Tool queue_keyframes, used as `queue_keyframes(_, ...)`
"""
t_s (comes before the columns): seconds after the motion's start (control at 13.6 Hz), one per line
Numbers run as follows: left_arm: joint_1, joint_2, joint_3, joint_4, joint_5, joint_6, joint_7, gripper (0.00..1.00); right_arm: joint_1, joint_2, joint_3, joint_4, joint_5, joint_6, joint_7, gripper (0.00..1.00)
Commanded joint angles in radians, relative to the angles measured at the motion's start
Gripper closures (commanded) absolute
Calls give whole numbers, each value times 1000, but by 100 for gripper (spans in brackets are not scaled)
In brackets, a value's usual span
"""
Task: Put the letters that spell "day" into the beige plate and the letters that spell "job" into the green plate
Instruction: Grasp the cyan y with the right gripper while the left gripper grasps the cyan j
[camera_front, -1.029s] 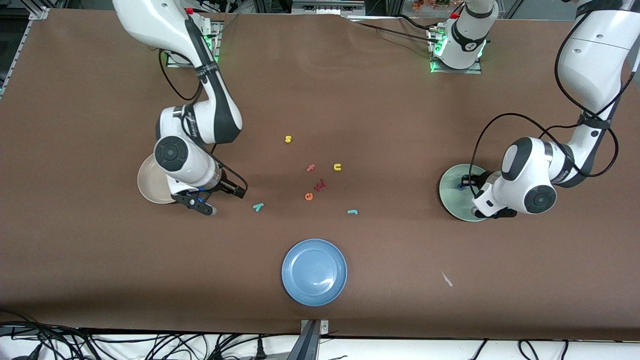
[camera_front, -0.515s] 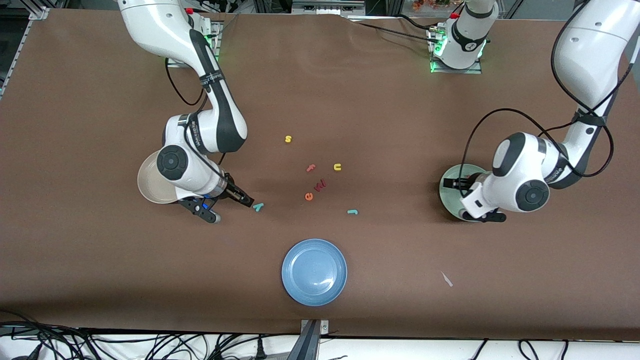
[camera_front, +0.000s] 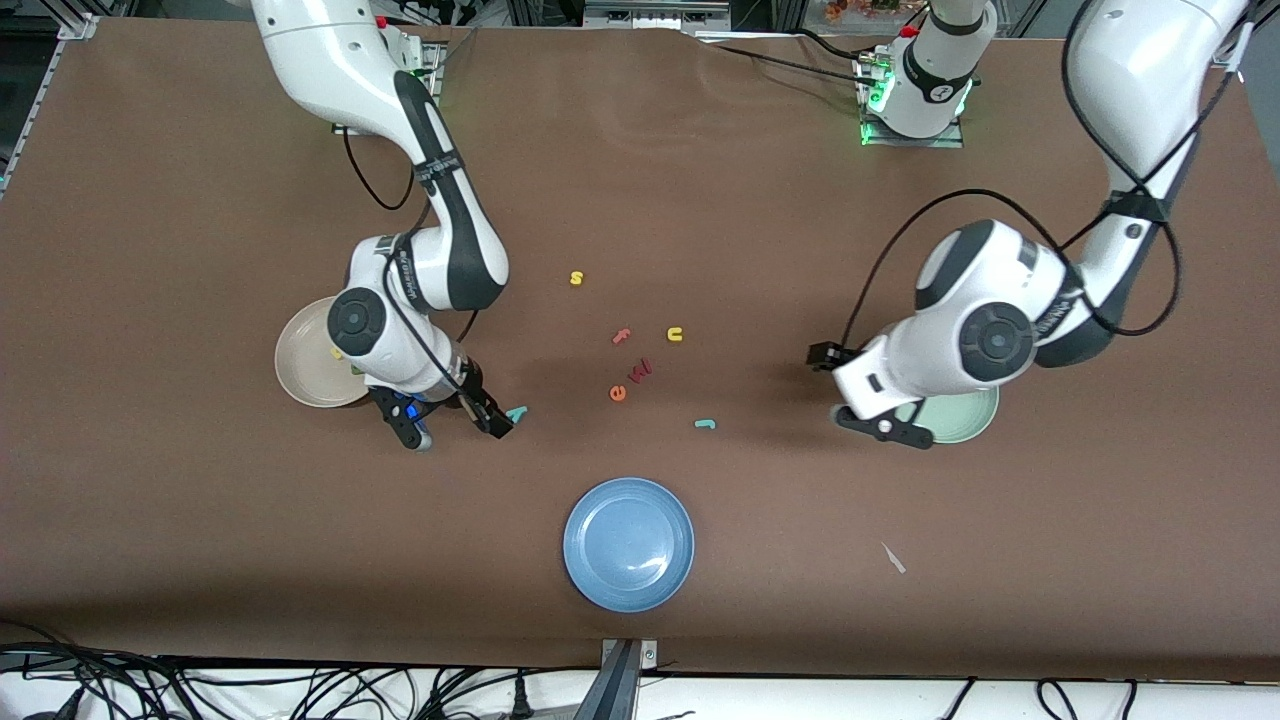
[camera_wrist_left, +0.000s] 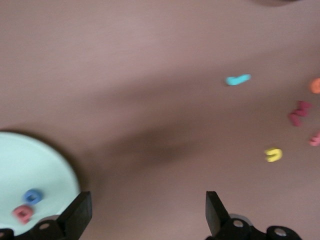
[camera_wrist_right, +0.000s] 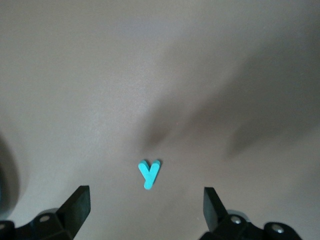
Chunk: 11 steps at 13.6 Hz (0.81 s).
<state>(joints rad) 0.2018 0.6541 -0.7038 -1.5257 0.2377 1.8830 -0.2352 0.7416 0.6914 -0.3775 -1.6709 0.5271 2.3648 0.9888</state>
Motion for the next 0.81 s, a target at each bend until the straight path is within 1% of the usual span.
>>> queue_keyframes(0.0, -105, 84, 36, 81, 37, 45, 13, 0, 19, 54, -5, 27, 25, 27, 47, 0)
queue_keyframes(0.15, -166, 120, 50, 79, 125, 148, 13, 0, 27, 69, -5, 42, 27, 27, 71, 1)
queue_keyframes(0.29, -186, 162, 53, 79, 201, 211, 26, 0, 27, 105, -3, 77, 27, 25, 111, 1)
queue_keyframes(0.44, -191, 211, 53, 79, 224, 308, 91, 0, 36, 119, -3, 96, 27, 25, 111, 4)
queue_keyframes(0.59, -199, 248, 58, 79, 230, 421, 126, 0, 36, 128, -3, 97, 33, 25, 111, 5)
queue_keyframes(0.66, -222, 266, 75, 79, 244, 439, 146, 0, 36, 131, -3, 97, 33, 25, 110, 5)
queue_keyframes(0.74, -258, 284, 113, 81, 273, 459, 161, 0, 35, 132, -3, 97, 33, 25, 108, 9)
